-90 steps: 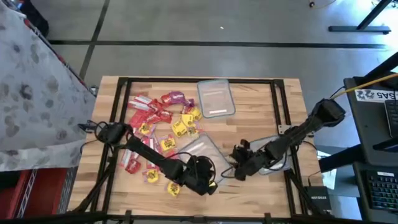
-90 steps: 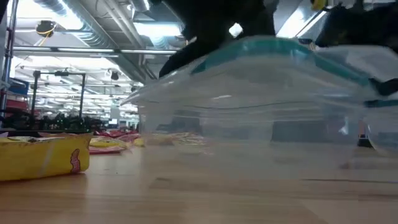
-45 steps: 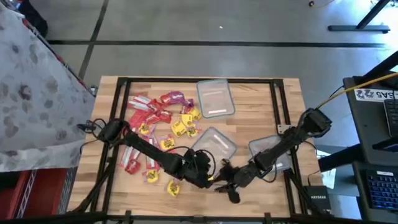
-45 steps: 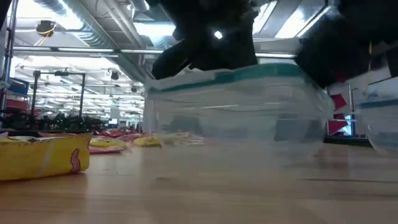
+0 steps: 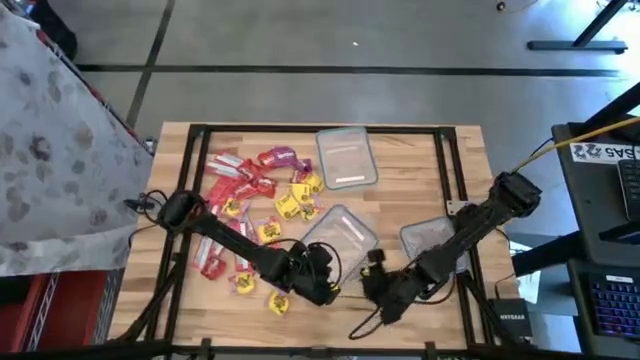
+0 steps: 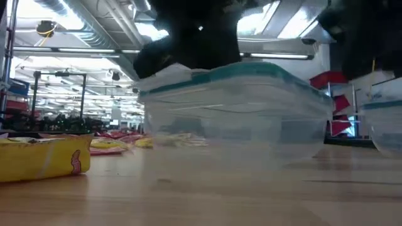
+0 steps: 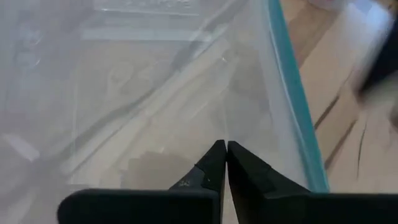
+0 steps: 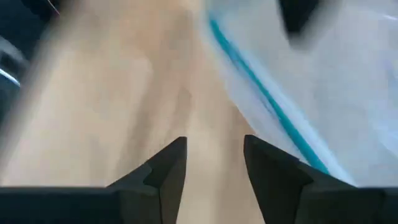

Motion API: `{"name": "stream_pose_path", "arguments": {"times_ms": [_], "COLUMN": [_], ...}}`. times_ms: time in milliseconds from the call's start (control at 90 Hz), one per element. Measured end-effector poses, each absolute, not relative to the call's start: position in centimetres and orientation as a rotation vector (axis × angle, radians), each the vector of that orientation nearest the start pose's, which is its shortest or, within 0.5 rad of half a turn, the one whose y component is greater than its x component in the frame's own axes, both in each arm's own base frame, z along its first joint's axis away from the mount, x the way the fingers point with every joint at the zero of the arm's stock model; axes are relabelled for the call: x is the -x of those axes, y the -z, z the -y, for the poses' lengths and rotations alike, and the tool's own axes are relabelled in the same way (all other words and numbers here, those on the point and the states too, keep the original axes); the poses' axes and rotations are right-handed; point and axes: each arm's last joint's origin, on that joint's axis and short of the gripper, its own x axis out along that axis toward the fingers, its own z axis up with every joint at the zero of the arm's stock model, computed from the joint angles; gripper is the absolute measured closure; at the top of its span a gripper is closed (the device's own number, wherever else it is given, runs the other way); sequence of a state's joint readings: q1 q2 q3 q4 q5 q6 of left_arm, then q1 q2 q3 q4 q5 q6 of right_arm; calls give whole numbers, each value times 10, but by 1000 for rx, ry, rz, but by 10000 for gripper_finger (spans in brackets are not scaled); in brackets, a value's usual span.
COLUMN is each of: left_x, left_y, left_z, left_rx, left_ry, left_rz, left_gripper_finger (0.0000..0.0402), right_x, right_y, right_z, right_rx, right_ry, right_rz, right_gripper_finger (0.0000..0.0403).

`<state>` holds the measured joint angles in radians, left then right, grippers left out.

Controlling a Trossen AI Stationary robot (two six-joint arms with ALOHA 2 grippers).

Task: Sort candy
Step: Open the top rectangular transparent food container

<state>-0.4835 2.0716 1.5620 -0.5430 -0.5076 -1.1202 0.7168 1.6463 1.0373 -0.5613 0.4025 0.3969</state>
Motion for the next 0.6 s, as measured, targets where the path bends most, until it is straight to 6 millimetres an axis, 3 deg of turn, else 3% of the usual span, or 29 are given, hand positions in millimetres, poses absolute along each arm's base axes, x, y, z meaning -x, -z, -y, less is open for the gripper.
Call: {"name": "stream_pose_path", "arguments": {"times_ms": [211, 389, 489, 600], "left_x": [-383, -379, -380, -386], "left_y": [-188, -200, -211, -215], "left_z": [209, 208, 199, 188], "left_rx": [541, 582, 556, 538], "left_ry": [-468, -466, -479, -498], "left_rz": [-791, -775, -722, -698], "left_gripper_finger": [402, 402, 402, 402], "right_x": [-229, -229, -234, -240], "right_y": [-174, -162, -157, -153], "right_z": [-172, -157, -157, -164], "right_rx": [359, 281, 232, 203], "right_ry": [171, 285, 265, 132], "right_rz": [-1097, -1103, -1062, -1010], "right_gripper_finger": [256, 256, 256, 256]}}
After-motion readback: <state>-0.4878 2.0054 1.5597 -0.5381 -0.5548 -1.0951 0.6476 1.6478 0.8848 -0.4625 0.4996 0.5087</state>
